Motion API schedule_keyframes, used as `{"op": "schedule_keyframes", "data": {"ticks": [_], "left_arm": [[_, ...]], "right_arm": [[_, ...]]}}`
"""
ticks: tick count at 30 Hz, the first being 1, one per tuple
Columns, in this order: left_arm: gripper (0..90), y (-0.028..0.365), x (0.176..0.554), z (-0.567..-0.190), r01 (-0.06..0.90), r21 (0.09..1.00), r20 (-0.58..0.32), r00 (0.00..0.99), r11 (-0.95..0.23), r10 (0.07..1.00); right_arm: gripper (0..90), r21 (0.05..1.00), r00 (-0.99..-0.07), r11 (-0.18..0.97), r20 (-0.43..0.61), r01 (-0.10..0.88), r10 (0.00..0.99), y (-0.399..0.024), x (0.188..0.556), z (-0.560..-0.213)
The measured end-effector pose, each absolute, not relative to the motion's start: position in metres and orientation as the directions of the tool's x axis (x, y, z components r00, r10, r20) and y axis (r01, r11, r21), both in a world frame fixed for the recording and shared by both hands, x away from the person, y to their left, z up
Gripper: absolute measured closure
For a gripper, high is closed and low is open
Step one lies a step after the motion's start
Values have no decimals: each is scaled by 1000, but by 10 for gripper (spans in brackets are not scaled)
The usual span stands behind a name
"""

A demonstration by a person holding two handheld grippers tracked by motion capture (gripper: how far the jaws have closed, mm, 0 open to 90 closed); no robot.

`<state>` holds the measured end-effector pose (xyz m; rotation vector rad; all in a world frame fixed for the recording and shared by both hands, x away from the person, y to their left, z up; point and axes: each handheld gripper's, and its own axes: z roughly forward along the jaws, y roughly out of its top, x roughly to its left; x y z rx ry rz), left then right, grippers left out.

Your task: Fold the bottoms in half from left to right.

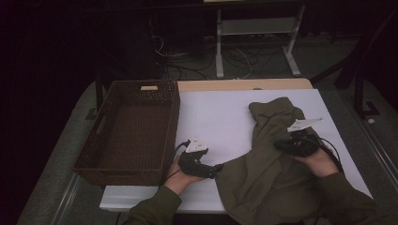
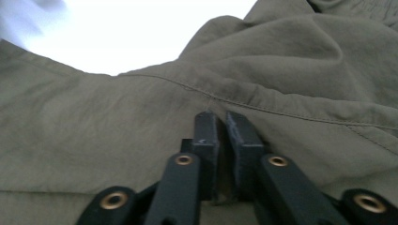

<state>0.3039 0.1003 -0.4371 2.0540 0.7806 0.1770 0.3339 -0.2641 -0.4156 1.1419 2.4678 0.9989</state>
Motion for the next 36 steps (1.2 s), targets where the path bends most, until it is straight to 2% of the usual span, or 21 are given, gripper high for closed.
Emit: {"op": "schedule_keyframes", "data": {"ticks": [3,15,24,36], "left_arm": [[142,100,304,-438,463,794,-167,790,-395,590],[142,103,304,-438,471,791,-171,783,-390,599],[142,105,304,-437,475,792,-173,778,-384,604],[142,105,304,-437,476,789,-171,777,-388,606]], "right_arm": [[882,668,-667,469,56,578,743,-265,334,-416],[889,708,-665,452,33,542,746,-273,330,-399],[890,735,-626,404,36,545,779,-292,326,-388],[891,733,-560,345,59,586,826,-328,313,-392]]}}
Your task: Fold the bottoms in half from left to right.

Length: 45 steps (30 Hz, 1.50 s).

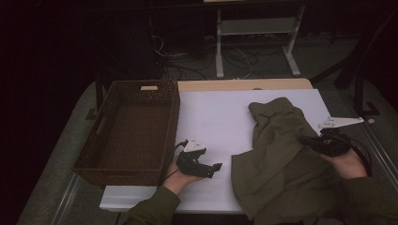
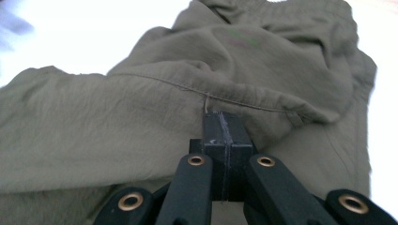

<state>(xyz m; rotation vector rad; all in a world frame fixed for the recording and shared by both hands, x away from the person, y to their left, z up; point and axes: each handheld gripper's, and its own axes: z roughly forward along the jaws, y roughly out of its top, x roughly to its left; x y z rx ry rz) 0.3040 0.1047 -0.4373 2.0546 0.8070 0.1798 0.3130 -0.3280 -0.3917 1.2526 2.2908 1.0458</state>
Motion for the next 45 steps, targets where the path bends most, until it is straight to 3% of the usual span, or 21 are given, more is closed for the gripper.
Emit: {"op": "schedule_keyframes", "data": {"ticks": [14,32,42,45], "left_arm": [[142,105,303,-437,478,790,-172,774,-384,610],[142,102,303,-439,483,780,-175,779,-398,602],[142,101,304,-439,483,778,-174,781,-402,600],[142,100,304,-440,483,778,-175,781,-402,599]], "right_arm": [[891,734,-471,271,76,623,879,-371,296,-394],[883,604,-442,311,78,734,893,-384,310,-434],[566,709,-435,268,61,653,898,-384,299,-406],[507,737,-461,268,67,621,885,-377,297,-396]]}}
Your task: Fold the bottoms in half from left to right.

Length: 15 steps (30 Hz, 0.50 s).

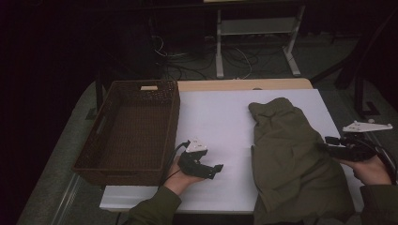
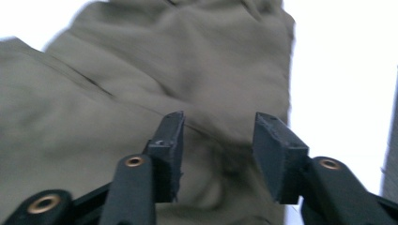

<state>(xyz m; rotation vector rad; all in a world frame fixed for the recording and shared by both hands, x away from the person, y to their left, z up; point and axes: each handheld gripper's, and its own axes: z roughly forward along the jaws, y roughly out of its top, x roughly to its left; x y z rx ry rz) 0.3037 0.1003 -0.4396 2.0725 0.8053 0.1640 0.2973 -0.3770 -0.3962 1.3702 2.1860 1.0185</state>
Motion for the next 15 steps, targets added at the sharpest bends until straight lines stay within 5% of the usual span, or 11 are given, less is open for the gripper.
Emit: {"op": "schedule_keyframes", "data": {"ticks": [15], "left_arm": [[142,100,304,-440,483,777,-176,782,-403,598]], "right_arm": [[454,739,-621,354,109,573,777,-315,312,-387]]}}
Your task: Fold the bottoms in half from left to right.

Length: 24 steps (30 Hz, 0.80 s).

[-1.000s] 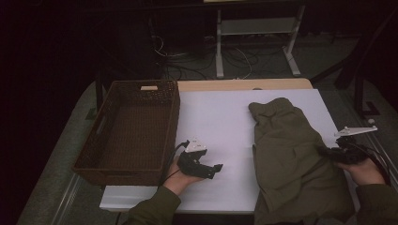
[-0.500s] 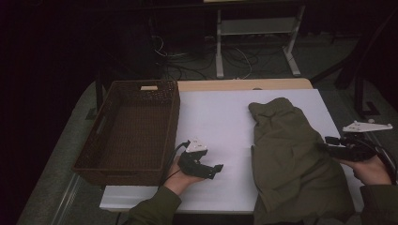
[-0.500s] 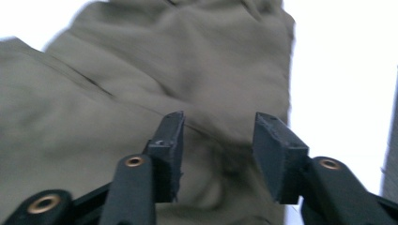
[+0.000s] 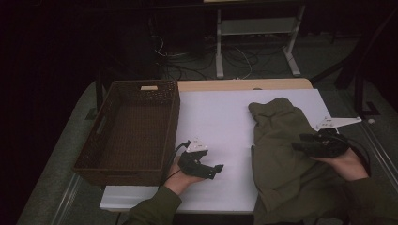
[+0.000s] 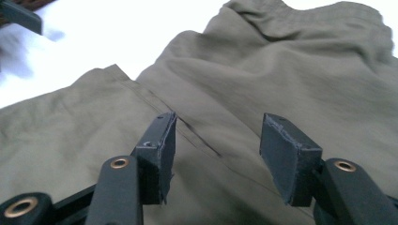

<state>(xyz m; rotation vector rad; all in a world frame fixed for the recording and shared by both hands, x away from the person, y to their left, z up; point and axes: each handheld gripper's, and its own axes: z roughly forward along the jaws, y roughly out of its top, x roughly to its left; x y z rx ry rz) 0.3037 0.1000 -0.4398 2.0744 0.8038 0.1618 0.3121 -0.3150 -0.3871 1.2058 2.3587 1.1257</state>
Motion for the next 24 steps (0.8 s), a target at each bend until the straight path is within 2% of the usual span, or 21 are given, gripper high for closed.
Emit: {"op": "schedule_keyframes", "data": {"ticks": [24], "left_arm": [[142,98,305,-440,478,776,-172,789,-412,590]], "right_arm": [[442,727,-740,434,152,533,655,-227,339,-387]]}}
